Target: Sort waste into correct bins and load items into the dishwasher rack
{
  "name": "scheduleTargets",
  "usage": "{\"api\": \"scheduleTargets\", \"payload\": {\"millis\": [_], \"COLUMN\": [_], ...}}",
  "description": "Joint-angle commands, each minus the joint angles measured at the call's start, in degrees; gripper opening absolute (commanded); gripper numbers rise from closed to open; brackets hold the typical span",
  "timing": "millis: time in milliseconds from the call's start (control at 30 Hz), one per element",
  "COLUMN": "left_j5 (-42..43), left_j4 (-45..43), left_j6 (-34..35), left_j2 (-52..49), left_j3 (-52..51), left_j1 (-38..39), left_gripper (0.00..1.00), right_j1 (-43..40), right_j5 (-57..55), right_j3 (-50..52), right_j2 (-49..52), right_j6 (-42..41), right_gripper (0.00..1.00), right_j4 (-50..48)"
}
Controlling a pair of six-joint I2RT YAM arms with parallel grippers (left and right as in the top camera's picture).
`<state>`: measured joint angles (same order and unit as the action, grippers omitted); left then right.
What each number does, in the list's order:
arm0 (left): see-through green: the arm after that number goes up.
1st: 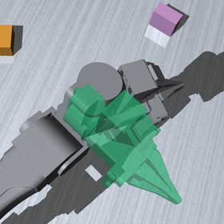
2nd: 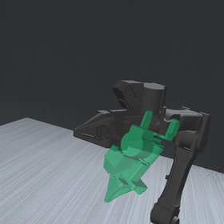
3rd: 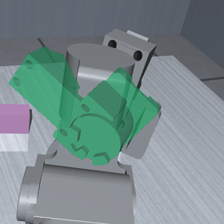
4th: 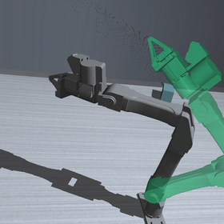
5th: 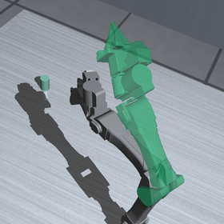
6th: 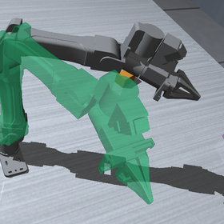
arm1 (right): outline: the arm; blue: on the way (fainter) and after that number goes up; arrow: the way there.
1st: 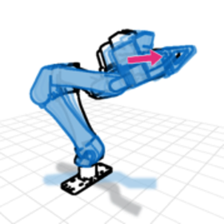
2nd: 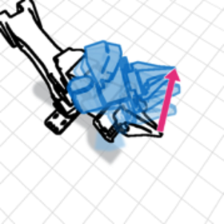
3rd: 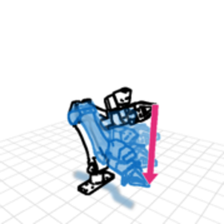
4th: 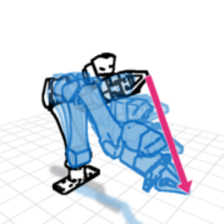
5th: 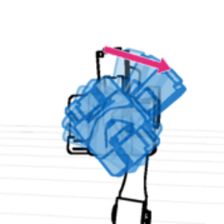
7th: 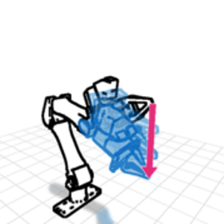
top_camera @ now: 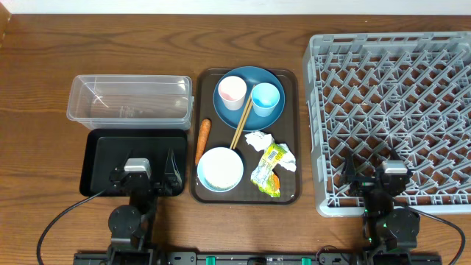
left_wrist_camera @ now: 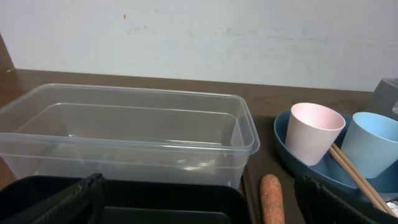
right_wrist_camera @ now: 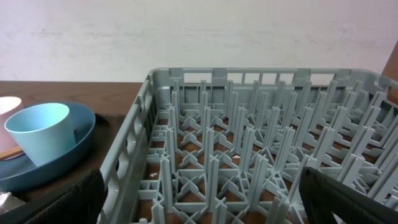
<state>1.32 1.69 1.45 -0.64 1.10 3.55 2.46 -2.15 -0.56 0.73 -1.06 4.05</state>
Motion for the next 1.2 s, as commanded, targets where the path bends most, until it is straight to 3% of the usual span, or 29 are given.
{"api": "scheduleTargets", "payload": {"millis": [0,767,967,1167], "left_j5": [-1.4,-2.69,4.87,11.06], "left_j4": [2.38,1.33,-2.82,-0.98], "left_j6": [-0.37,-1.05,-0.98,0.13], "left_j2": [0.04,0.04,0.02,-0.2], "left_j3": [-0.87,-0.87,-0.31,6.36], "left_j1": [0.07,0.07,0.07,0.07], "left_gripper": [0.98,0.98,0.98,0.98], "right_j1": [0.52,0.52,0.52,0.52], "right_j5": [-0.17,-0.17,-0.17,-0.17], "right_j3": [0.24,0.24,0.24,0.24], "right_j2": [-0.46,-0.46,-0.46,-0.46], "right_j6": [-0.17,-0.17,-0.17,-0.17], "right_gripper": [0.99,0.99,0.99,0.99], "right_j4": [0.04,0.04,0.04,0.04]}}
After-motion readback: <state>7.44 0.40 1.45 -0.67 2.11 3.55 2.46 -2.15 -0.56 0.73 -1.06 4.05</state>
